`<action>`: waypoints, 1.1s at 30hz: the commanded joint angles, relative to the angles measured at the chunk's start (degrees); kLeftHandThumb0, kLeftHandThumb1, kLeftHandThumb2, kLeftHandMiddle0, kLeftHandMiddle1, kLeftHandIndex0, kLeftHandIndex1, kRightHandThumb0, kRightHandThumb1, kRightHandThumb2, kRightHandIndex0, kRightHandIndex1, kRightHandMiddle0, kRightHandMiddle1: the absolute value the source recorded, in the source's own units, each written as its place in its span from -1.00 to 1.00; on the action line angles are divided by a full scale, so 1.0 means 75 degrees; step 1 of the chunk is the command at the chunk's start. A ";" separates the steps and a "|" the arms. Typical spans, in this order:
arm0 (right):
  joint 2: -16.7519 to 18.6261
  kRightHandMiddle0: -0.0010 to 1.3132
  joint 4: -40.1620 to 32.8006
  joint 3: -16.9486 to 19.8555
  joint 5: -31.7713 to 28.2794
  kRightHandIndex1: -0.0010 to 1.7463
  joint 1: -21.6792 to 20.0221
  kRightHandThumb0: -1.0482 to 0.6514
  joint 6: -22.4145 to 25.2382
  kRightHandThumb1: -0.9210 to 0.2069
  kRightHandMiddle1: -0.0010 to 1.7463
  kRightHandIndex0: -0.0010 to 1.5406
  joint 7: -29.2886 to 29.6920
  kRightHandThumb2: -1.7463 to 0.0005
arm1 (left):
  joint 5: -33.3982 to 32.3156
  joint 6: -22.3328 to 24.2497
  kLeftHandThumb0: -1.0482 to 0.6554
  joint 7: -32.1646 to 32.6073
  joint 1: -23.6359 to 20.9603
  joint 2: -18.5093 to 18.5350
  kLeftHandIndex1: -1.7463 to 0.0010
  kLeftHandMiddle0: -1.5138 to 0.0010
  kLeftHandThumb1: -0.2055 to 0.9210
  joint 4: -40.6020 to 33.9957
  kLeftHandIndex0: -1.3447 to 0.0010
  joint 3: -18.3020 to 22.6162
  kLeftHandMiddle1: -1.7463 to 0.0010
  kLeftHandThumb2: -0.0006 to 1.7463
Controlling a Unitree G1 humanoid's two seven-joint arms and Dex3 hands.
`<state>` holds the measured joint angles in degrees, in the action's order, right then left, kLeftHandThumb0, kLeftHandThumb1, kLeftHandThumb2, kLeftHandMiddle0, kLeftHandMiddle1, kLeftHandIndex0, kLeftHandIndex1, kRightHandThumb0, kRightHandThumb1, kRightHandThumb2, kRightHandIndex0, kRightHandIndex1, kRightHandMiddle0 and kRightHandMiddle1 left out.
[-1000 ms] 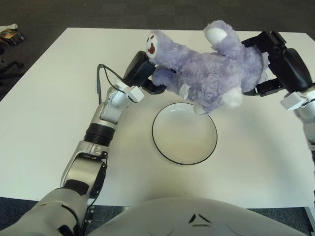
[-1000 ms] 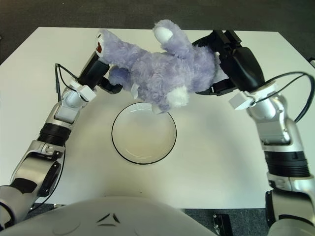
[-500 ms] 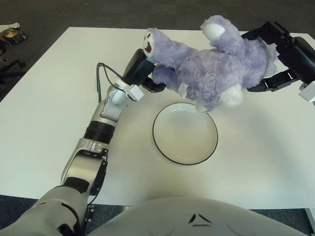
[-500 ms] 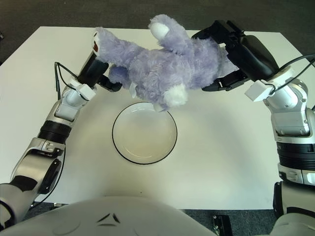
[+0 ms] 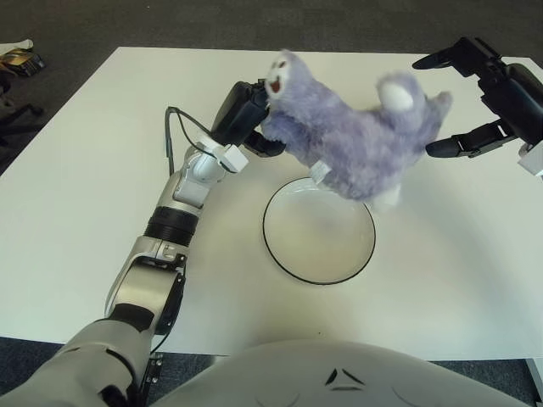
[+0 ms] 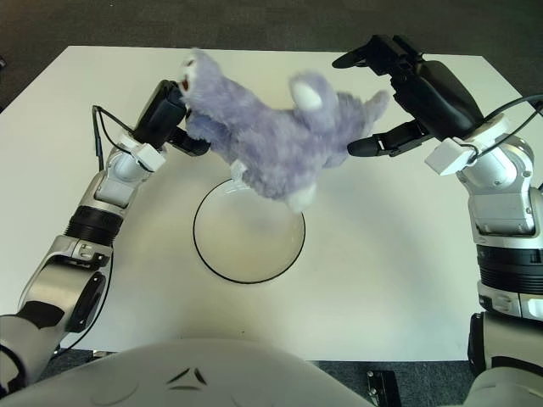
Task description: Put the doll into the plate.
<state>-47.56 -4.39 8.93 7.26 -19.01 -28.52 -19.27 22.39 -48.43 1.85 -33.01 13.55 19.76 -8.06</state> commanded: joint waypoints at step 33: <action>0.0084 -1.00 0.0024 0.0208 -0.0111 0.16 0.0023 -0.91 -0.0103 -0.09 0.10 -0.97 -0.0162 0.04 | -0.0094 0.0039 0.23 0.0154 -0.0153 -0.0056 -1.00 -0.26 -0.80 0.0033 -0.02 0.0028 -0.89 1.00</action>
<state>-47.33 -4.31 9.62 7.26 -19.01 -28.75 -20.05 22.82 -48.48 3.11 -33.37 13.18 20.52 -8.07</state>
